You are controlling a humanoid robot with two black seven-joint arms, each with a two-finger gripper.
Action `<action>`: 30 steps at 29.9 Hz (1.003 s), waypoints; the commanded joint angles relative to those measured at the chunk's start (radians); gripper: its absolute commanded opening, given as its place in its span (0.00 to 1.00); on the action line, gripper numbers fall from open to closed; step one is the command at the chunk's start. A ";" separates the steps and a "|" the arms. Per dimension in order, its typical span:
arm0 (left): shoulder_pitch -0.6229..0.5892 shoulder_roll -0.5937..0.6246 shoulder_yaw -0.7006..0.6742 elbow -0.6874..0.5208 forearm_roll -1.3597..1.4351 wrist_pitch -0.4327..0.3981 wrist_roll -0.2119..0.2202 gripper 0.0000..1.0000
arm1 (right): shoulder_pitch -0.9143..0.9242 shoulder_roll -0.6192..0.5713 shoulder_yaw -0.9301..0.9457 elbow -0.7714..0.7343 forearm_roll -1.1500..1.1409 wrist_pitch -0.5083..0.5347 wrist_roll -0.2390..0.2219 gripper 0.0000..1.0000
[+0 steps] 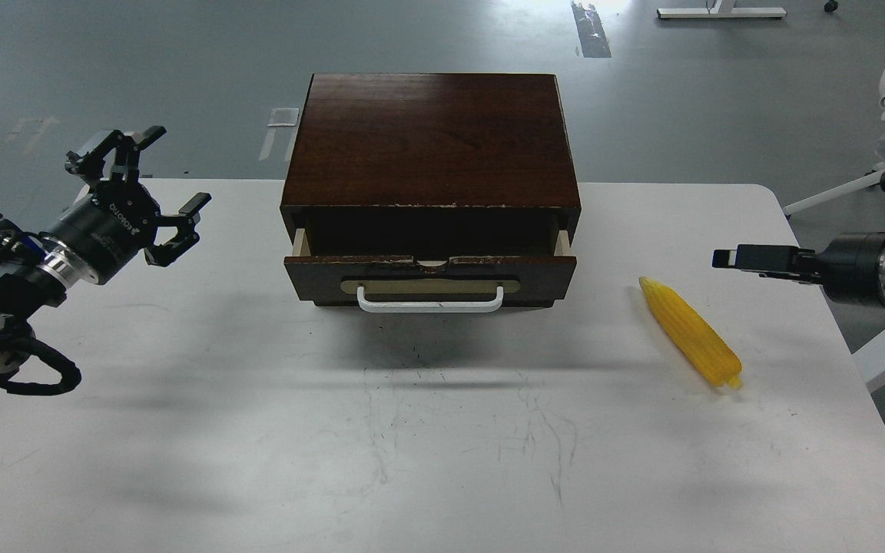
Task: Put corn in drawer with both arms
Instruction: 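Reach the right gripper to the yellow corn cob and grasp it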
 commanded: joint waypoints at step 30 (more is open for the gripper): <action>0.002 0.006 -0.002 -0.005 0.008 0.000 0.000 0.99 | 0.070 0.147 -0.317 -0.076 -0.051 -0.110 0.000 0.00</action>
